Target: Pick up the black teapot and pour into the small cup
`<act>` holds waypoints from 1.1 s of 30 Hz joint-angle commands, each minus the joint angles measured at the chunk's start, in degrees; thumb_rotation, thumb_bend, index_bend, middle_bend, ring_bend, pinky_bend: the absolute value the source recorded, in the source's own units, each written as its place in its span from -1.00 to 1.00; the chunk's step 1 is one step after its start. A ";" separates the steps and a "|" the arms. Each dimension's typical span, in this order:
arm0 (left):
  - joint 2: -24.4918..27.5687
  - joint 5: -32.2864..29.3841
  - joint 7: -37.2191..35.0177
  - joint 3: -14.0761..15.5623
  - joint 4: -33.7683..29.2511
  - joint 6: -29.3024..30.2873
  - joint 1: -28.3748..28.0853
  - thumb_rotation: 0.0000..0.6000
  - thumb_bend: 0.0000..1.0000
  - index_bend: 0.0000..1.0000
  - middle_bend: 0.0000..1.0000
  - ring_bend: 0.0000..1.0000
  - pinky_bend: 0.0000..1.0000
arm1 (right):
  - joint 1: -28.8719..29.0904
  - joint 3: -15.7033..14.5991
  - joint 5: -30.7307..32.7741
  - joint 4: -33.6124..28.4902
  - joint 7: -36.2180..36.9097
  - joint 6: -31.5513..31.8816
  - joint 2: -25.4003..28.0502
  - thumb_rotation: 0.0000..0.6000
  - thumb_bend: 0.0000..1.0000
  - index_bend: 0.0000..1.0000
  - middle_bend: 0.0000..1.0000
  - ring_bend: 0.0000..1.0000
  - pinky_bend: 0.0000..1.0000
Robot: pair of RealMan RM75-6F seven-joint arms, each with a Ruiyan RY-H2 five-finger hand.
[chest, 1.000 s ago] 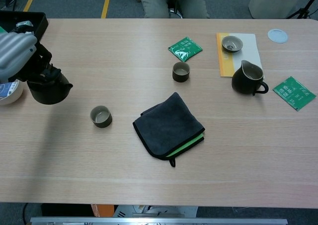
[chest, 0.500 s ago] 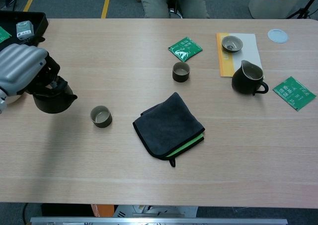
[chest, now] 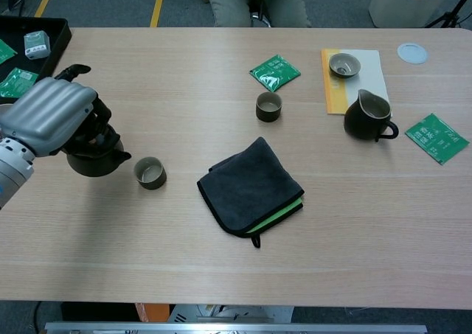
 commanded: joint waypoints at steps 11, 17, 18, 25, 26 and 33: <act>-3.49 1.33 3.03 -0.40 3.25 0.97 0.46 0.71 -0.28 0.67 1.00 0.73 -0.84 | -0.06 0.06 0.06 0.61 0.72 0.03 0.00 1.00 -0.63 -0.08 -0.16 -0.43 -0.40; -4.41 1.93 3.90 -0.32 4.30 1.44 0.90 0.76 -0.28 0.67 1.00 0.73 -0.84 | -0.10 0.05 0.05 0.81 0.85 0.07 -0.07 1.00 -0.63 -0.09 -0.16 -0.43 -0.40; -4.56 2.13 4.21 -0.24 4.50 1.54 0.98 0.77 -0.28 0.67 1.00 0.73 -0.84 | -0.11 0.07 0.07 0.83 0.89 0.09 -0.09 1.00 -0.63 -0.09 -0.16 -0.43 -0.40; -6.30 2.90 6.77 -0.24 5.85 2.89 1.70 0.80 -0.28 0.66 1.00 0.73 -0.84 | -0.21 0.05 0.04 1.09 1.20 0.22 -0.15 1.00 -0.63 -0.08 -0.16 -0.43 -0.40; -6.41 2.96 6.99 -0.23 5.95 2.86 1.72 0.80 -0.28 0.66 1.00 0.73 -0.84 | -0.23 0.04 0.08 1.14 1.25 0.21 -0.16 1.00 -0.63 -0.08 -0.16 -0.43 -0.40; -6.98 3.29 8.27 -0.20 6.06 2.79 2.02 0.83 -0.28 0.66 1.00 0.73 -0.84 | -0.38 0.06 0.21 1.48 1.65 0.31 -0.23 1.00 -0.63 -0.08 -0.16 -0.43 -0.40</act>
